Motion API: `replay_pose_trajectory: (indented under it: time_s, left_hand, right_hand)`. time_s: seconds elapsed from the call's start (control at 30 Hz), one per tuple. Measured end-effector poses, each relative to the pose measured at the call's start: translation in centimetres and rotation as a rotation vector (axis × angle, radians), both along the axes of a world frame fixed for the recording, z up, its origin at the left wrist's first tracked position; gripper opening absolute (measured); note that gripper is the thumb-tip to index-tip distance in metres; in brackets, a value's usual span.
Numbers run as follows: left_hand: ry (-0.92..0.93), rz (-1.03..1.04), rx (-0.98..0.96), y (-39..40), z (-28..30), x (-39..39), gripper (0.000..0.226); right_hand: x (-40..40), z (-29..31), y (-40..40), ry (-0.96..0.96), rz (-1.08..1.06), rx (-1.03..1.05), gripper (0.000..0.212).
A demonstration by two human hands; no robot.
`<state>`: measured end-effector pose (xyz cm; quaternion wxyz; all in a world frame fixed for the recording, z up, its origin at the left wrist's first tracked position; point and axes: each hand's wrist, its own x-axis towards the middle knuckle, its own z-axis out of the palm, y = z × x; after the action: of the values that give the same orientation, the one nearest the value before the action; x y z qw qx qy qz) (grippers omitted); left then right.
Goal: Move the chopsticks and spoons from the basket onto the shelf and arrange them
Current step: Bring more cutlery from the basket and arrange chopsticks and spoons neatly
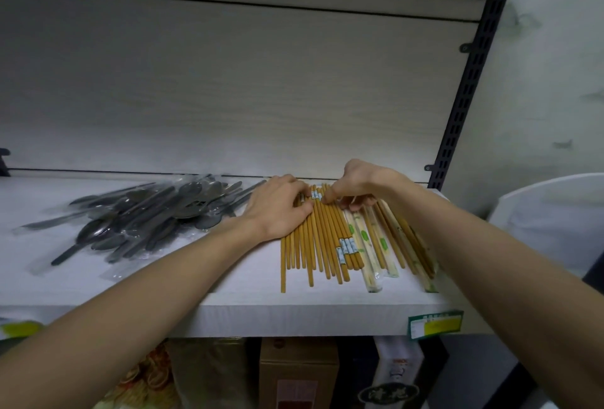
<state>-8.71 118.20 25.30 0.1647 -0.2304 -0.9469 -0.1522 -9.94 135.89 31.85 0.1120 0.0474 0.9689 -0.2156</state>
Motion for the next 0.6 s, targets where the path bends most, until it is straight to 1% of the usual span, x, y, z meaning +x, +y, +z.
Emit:
replay_pose_trajectory:
  time_s: [0.27, 0.43, 0.53, 0.6]
  left_hand:
    - [0.002, -0.012, 0.003, -0.3, -0.1, -0.5, 0.039]
    - [-0.001, -0.022, 0.033, -0.5, 0.1, -0.4, 0.037]
    - [-0.002, -0.027, 0.035, -0.5, 0.1, -0.4, 0.036]
    - [0.000, -0.030, 0.032, -0.5, 0.2, -0.3, 0.034]
  right_hand:
    - [-0.5, 0.7, -0.5, -0.140, -0.004, 0.075, 0.021]
    - [-0.6, 0.3, -1.4, -0.068, -0.010, 0.115, 0.020]
    - [-0.7, -0.1, -2.0, -0.038, 0.046, 0.180, 0.027]
    - [-0.7, -0.7, -2.2, 0.023, 0.072, 0.213, 0.034]
